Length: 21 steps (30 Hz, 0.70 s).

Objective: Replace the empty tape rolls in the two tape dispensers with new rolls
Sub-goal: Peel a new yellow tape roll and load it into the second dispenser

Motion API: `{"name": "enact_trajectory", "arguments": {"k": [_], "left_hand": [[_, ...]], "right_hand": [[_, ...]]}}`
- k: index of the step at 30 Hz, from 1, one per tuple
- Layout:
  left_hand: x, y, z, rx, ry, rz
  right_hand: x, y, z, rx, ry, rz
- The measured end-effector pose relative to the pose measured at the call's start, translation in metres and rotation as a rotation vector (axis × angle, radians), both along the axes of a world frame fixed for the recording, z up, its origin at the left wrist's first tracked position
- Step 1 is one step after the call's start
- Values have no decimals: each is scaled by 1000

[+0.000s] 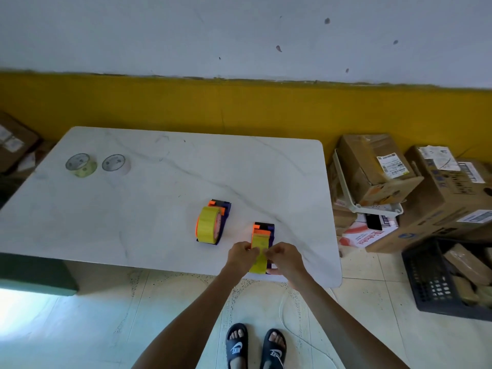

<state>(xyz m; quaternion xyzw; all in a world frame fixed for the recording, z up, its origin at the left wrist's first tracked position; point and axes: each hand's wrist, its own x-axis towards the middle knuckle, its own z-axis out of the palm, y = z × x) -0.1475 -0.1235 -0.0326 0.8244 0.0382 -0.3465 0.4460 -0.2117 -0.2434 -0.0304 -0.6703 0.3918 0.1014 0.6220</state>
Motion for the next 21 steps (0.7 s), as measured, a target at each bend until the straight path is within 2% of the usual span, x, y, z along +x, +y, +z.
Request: {"name": "enact_trajectory", "arguments": {"k": [1, 3, 7, 10, 14, 21], "left_hand": [[0, 1, -2, 9, -13, -8], [1, 2, -4, 34, -31, -29], [2, 3, -5, 77, -66, -86], [3, 3, -8, 65, -89, -96], [4, 8, -13, 65, -127, -120], [6, 5, -19, 138, -212, -128]], "right_hand": [[2, -2, 2, 0, 8, -11], [12, -9, 4, -138, 10, 32], [42, -28, 9, -403, -11, 303], [67, -29, 14, -418, 4, 517], [93, -26, 4, -430, 116, 686], [111, -35, -12, -498, 130, 782]]}}
